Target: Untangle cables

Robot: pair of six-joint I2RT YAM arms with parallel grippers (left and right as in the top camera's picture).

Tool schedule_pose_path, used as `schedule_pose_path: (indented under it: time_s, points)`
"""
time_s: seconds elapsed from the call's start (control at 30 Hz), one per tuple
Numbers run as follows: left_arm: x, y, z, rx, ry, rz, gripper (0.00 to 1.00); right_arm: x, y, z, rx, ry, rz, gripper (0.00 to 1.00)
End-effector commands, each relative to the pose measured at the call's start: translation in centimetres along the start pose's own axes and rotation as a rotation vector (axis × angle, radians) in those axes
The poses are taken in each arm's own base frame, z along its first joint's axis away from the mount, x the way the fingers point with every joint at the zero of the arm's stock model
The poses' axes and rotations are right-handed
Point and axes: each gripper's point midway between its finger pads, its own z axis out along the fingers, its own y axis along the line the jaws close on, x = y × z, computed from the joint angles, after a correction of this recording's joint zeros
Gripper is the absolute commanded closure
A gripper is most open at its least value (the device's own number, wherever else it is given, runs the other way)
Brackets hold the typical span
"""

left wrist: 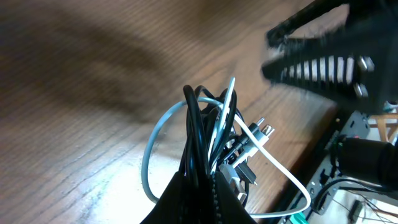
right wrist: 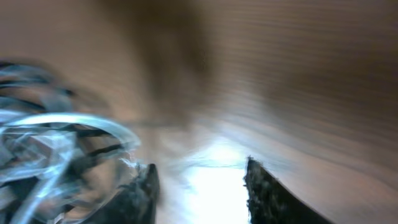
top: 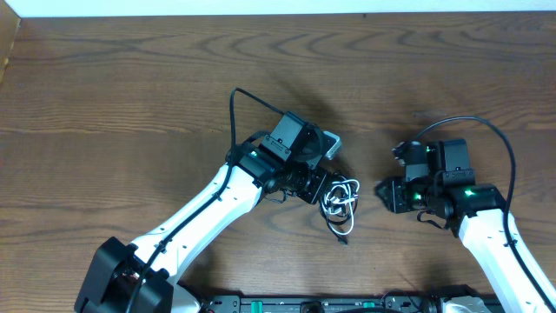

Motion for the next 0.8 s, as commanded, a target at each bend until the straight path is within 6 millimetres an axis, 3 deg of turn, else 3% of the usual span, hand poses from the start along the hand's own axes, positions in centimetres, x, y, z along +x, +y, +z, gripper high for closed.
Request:
schedule_pose_path:
  time_s: [0.0,0.2,0.33,0.43,0.77]
  points:
    - [-0.3,-1.9,-0.8,0.094,-0.014,0.027,0.93,0.3,5.5,-0.8,-0.332,-0.014,-0.174,0.54]
    - [0.0,-5.2,-1.5,0.288,0.007,0.039,0.93,-0.1,6.1,-1.1,-0.368,-0.034,-0.189,0.55]
    - [-0.3,-6.9,-2.1,0.391,-0.002,0.063,0.92,-0.1,6.5,-1.2,-0.388,-0.034,-0.190,0.62]
    - [-0.7,-7.2,-2.2,0.407,-0.021,0.082,0.93,0.0,7.1,-1.4,-0.425,-0.034,-0.190,0.66]
    - [-0.8,-7.5,-2.3,0.424,-0.023,0.086,0.92,-0.1,7.0,-1.4,-0.424,-0.034,-0.190,0.59]
